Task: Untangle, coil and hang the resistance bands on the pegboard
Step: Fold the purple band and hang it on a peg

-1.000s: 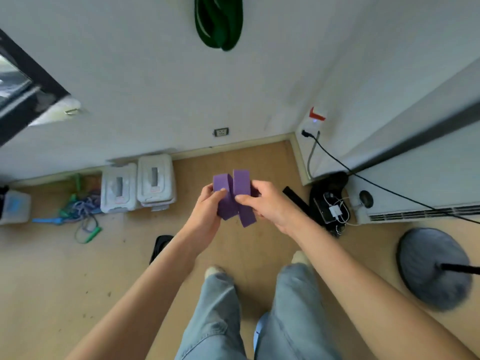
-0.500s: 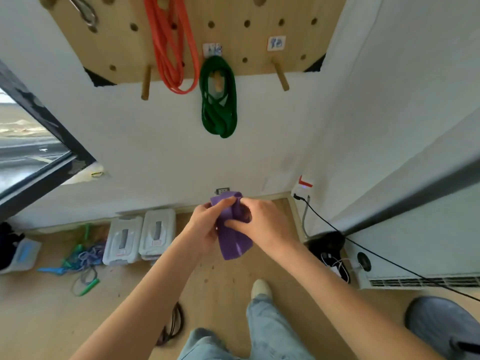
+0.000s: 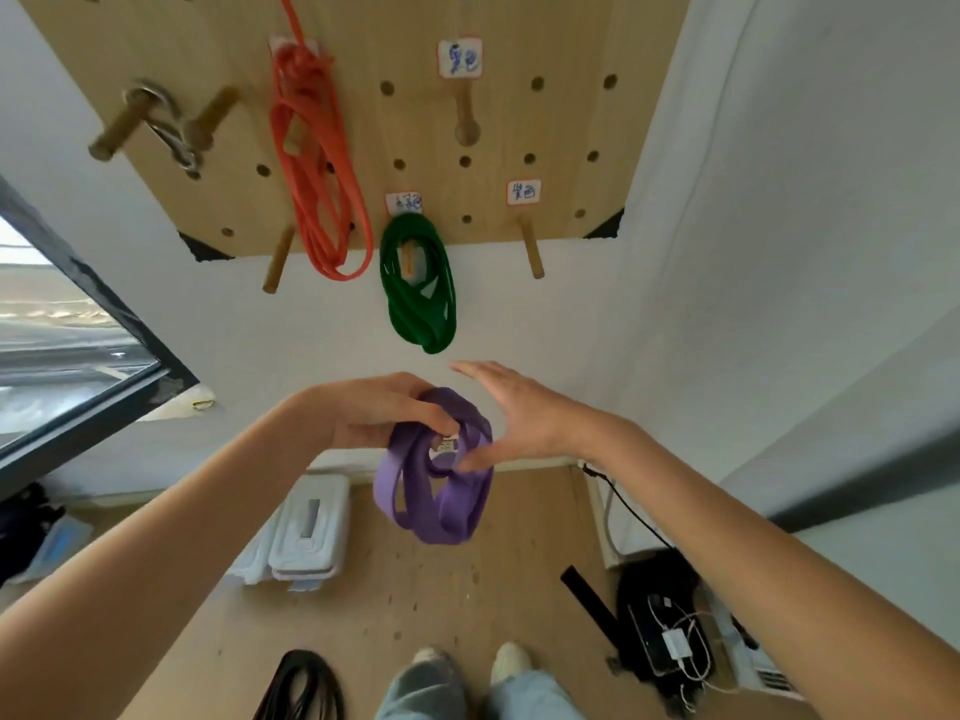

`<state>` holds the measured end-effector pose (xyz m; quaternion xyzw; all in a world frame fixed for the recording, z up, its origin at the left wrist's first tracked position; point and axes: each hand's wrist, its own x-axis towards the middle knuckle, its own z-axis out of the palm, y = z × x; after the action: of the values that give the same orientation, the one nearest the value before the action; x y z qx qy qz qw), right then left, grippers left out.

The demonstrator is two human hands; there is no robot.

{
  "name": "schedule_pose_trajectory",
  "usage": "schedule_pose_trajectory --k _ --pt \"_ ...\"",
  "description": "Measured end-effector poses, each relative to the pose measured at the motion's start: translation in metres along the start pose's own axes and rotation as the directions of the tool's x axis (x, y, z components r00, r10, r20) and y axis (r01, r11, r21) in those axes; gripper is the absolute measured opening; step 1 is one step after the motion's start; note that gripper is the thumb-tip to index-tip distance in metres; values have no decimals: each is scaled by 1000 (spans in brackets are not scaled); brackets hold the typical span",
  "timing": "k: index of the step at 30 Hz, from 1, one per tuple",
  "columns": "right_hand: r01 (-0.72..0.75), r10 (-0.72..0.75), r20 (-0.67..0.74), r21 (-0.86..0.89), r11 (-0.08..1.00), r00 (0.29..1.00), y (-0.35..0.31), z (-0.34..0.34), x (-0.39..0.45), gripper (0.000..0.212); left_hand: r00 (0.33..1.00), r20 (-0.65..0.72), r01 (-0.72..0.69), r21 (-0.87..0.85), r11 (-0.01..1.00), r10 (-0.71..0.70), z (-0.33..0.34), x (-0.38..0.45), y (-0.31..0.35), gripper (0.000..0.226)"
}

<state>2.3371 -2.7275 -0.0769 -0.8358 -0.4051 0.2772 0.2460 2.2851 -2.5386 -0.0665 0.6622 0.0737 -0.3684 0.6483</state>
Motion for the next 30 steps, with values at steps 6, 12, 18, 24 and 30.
schedule_pose_trajectory --k 6,12,18,24,30 --pt "75 -92 -239 -79 994 967 -21 1 21 32 997 -36 67 203 977 -61 -9 -9 33 7" --pt "55 -45 -72 145 988 996 -31 -15 27 33 994 71 36 511 859 -84 -17 -14 56 27" --pt "-48 128 -124 504 862 984 -34 -17 24 17 987 -65 -40 779 625 144 -34 -11 64 19" --pt "28 249 -235 779 627 939 -41 -46 22 17 766 -243 -106 865 490 595 -40 -5 25 30" --pt "-155 184 -302 117 981 935 -26 -77 10 20 712 -296 -332 658 676 637 -51 -15 52 29"
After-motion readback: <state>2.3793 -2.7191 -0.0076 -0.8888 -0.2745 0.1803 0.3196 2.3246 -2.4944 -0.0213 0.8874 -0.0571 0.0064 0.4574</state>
